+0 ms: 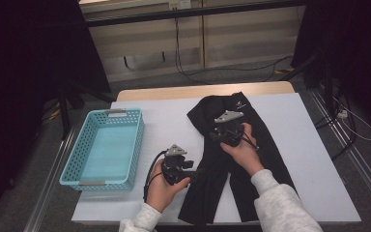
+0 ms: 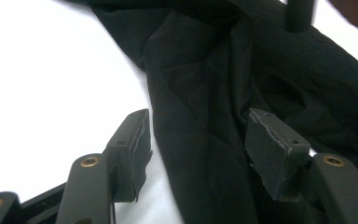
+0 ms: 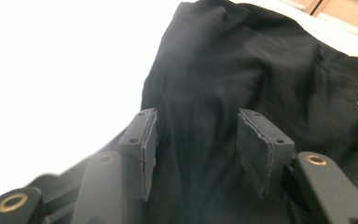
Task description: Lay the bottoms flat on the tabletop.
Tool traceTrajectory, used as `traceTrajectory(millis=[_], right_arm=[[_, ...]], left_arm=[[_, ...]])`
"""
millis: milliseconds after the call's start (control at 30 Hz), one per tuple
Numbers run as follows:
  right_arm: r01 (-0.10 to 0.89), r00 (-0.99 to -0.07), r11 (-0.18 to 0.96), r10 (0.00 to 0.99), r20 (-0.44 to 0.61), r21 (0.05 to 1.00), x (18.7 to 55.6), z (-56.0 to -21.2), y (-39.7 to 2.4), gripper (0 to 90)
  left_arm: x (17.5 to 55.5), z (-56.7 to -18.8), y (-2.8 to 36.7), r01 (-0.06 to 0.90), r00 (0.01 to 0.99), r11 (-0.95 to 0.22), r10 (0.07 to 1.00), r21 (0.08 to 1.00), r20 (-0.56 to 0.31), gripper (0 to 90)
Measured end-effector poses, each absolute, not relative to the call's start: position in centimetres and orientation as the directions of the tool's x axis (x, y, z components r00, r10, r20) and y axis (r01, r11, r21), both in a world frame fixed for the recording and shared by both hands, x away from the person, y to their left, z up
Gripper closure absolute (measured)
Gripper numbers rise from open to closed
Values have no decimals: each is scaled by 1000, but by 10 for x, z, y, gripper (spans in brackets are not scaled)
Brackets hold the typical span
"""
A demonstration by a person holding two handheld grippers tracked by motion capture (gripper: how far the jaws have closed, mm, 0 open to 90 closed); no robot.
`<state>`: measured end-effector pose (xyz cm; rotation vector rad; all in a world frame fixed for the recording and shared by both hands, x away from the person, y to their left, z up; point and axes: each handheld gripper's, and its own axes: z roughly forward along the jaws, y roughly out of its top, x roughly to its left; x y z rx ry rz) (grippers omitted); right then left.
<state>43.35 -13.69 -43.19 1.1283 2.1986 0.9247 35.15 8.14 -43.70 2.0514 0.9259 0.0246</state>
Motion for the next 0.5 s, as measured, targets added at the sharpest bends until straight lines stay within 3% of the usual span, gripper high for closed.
traceTrajectory(millis=[100, 200, 233, 267, 300, 500], right_arm=[[505, -541, 454, 829, -140, 734, 443, -437, -123, 542], [506, -545, 437, 830, -117, 744, 448, -439, -116, 711], [506, -545, 437, 830, -117, 744, 448, -439, -116, 711], [496, -534, 430, 836, -125, 755, 450, -439, -116, 851], [505, -534, 417, 839, -106, 756, 451, -439, -117, 878], [538, -513, 363, 857, -46, 761, 453, -434, -130, 885]], left_arm=[[351, -438, 84, 607, 720, -349, 622, 714, -308, 418], [351, -441, 87, 613, 717, -359, 627, 704, -304, 422], [351, -441, 87, 613, 717, -359, 627, 704, -304, 426], [351, -442, 87, 616, 716, -358, 625, 701, -310, 426], [351, -442, 87, 616, 715, -357, 626, 702, -309, 427], [350, -442, 87, 613, 720, -362, 621, 702, -308, 439]])
